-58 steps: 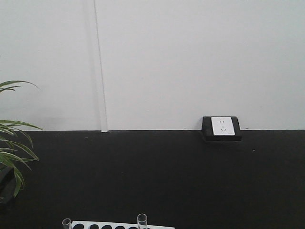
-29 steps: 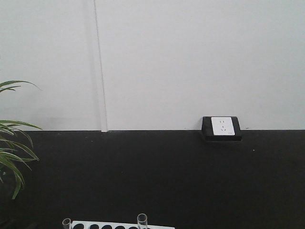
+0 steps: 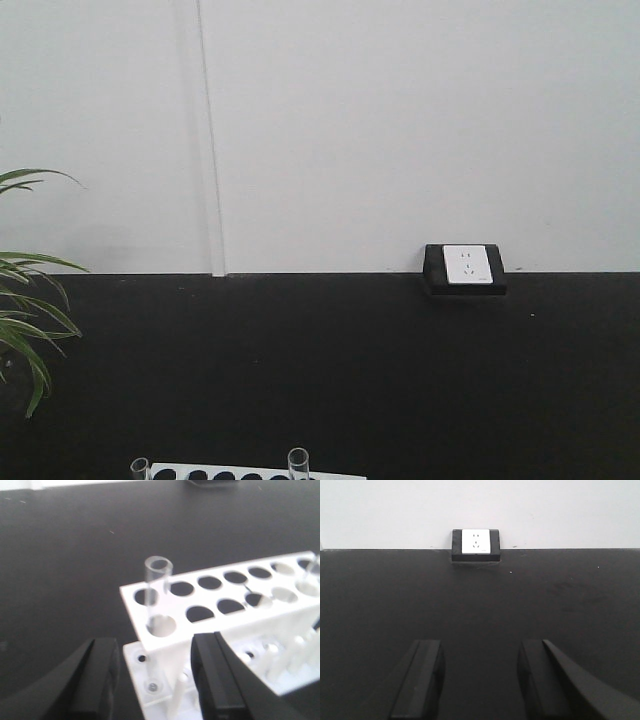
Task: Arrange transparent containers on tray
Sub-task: 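Move the left gripper down over a clear glass tube in the rack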
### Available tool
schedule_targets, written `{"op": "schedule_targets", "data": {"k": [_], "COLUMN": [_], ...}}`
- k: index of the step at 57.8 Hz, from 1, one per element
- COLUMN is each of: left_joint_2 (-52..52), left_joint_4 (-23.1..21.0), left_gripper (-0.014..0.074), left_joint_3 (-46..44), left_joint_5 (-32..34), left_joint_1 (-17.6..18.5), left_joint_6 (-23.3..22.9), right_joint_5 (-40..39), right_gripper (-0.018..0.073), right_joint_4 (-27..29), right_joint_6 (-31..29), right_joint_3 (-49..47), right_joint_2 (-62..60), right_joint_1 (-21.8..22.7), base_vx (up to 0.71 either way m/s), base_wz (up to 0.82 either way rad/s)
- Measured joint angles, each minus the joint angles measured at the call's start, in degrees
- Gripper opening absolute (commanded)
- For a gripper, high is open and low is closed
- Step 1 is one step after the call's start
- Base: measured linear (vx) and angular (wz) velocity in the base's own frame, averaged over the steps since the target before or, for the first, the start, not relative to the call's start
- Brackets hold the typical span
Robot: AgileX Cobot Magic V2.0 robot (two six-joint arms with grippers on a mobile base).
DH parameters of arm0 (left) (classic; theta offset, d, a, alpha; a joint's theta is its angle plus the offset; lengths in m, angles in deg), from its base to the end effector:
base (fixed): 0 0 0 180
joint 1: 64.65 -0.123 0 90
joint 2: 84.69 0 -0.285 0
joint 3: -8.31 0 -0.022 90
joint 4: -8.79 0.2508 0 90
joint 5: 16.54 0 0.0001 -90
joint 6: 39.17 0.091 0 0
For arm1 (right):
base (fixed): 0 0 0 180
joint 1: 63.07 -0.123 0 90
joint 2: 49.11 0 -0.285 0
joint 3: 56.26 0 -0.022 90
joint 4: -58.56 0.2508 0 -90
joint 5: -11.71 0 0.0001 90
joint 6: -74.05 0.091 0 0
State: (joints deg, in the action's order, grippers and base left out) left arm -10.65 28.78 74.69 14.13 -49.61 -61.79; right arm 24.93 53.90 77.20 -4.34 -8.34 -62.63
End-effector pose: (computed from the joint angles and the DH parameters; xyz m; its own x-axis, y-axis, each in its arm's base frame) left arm 0.1715 -0.0625 0.1851 -0.3869 0.0107 -0.9221 0.3786 0.9136 -0.1482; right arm 0.1232 -0.0026 0.2943 -0.2739 -0.0221 -0.9615 0.0189 0.9994 -0.0284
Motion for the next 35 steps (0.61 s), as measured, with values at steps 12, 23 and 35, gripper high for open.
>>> {"op": "schedule_targets", "data": {"k": [12, 23, 35], "left_joint_2": [6.58, 11.95, 17.69], "left_joint_4": [0.22, -2.95, -3.51], "left_gripper": [0.0461, 0.0461, 0.0461], "left_joint_3": [-0.79, -5.33, -10.29], "left_joint_5": [10.02, 11.60, 12.36], "left_joint_1": [0.13, 0.18, 0.18], "left_joint_6": [1.30, 3.61, 4.16], "right_joint_5": [0.00, 0.27, 1.81], "right_gripper": [0.0426, 0.0426, 0.0426], "right_joint_4": [0.00, 0.00, 0.00], "right_joint_6": [0.00, 0.00, 0.00], "right_joint_3": [0.00, 0.00, 0.00], "right_joint_2": [0.00, 0.00, 0.00], "right_joint_1": [0.00, 0.00, 0.00], "base_vx": [0.00, 0.00, 0.00], "base_wz": [0.00, 0.00, 0.00]}}
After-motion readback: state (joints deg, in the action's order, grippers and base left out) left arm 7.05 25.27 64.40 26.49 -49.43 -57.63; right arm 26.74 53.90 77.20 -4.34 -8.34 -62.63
